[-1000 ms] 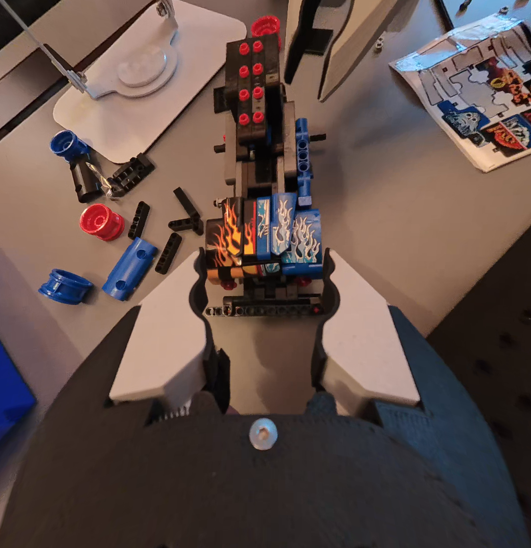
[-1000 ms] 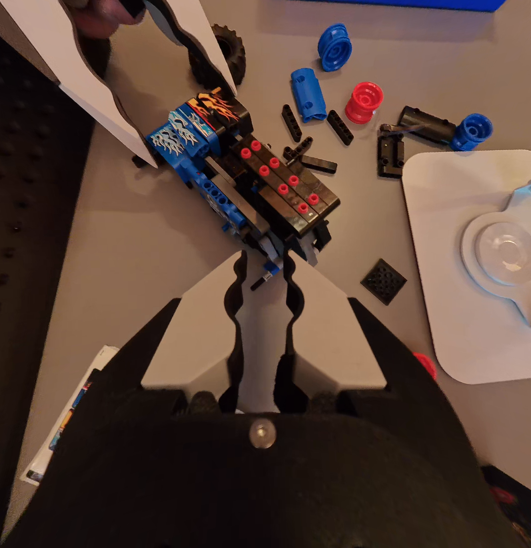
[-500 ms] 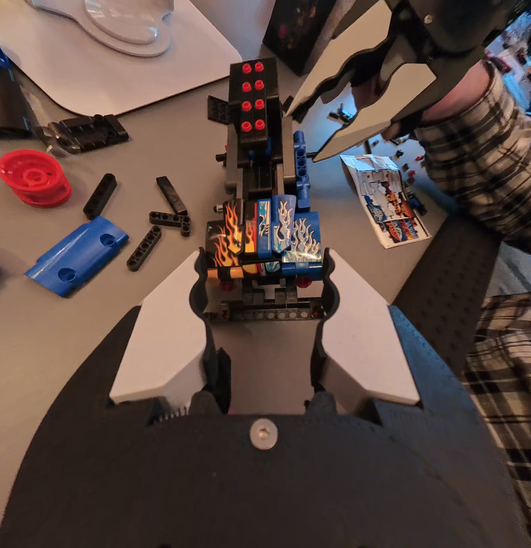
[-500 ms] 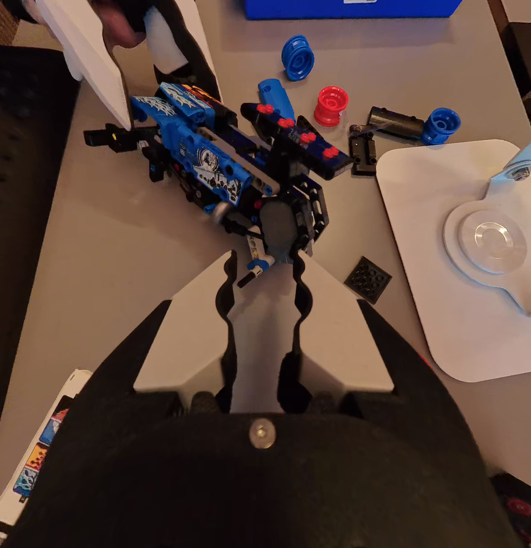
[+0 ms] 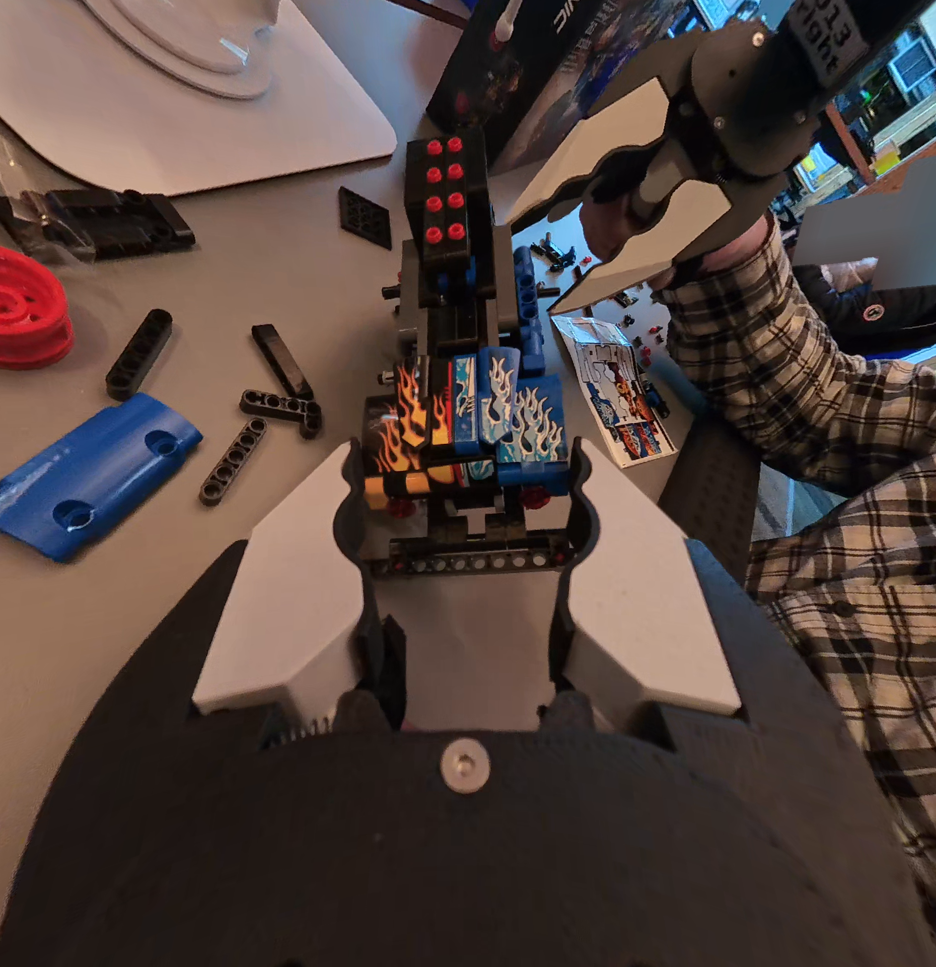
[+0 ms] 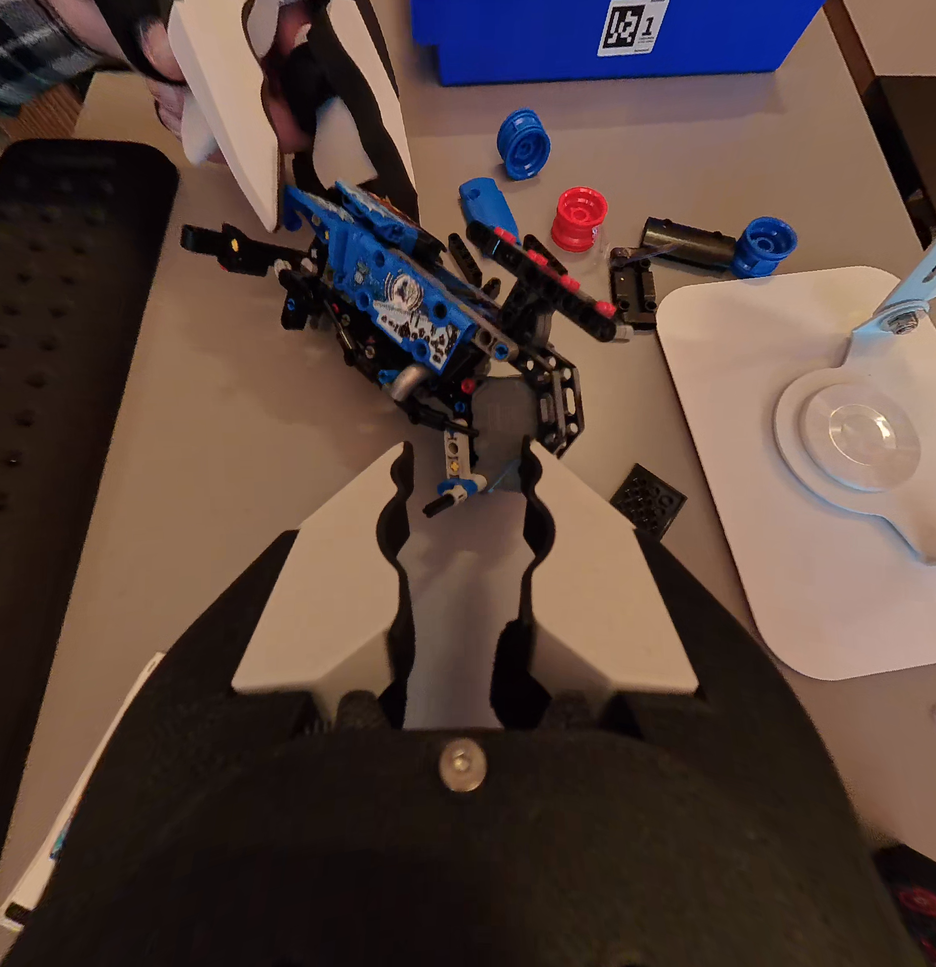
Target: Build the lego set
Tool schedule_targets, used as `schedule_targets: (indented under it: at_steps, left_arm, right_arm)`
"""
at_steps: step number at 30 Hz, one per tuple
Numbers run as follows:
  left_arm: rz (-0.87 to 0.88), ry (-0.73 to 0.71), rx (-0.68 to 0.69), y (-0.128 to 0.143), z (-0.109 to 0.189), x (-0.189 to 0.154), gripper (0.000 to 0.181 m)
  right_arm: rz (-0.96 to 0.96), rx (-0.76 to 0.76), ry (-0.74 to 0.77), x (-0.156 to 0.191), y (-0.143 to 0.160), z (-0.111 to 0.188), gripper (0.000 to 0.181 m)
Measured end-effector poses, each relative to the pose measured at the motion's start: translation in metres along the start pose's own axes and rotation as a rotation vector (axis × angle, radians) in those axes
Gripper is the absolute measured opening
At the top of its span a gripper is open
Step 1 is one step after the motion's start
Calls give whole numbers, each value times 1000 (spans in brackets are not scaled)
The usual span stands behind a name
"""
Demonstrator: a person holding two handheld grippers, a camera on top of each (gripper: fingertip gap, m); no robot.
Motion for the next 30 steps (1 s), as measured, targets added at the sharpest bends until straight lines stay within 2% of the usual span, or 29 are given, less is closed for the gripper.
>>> schedule_targets:
  at_steps: [11, 19, 24, 30]
  left_arm:
    - [-7, -1, -38, -1, -1, 1, 77]
    - [-153, -134, -26, 9, -6, -8, 77]
    - [-329, -223, -6, 16, -10, -12, 76]
    - [-422, -241, 19, 21, -10, -18, 76]
  right_arm:
    - [-14, 22, 35, -9, 5, 8, 44]
    - [-36, 75, 2, -9, 19, 6, 44]
    - [-1, 110, -41, 1, 24, 1, 46]
    - [21, 133, -63, 6, 28, -3, 49]
Point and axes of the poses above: each gripper's, where its closed fingertips meet, z back along the fingers, y out of its underside, x = y × z across the jaws, the point moved 2 cm from there along z, back along the fingers, and after that the axes turned 1 degree about z, right-handed, at the moved point
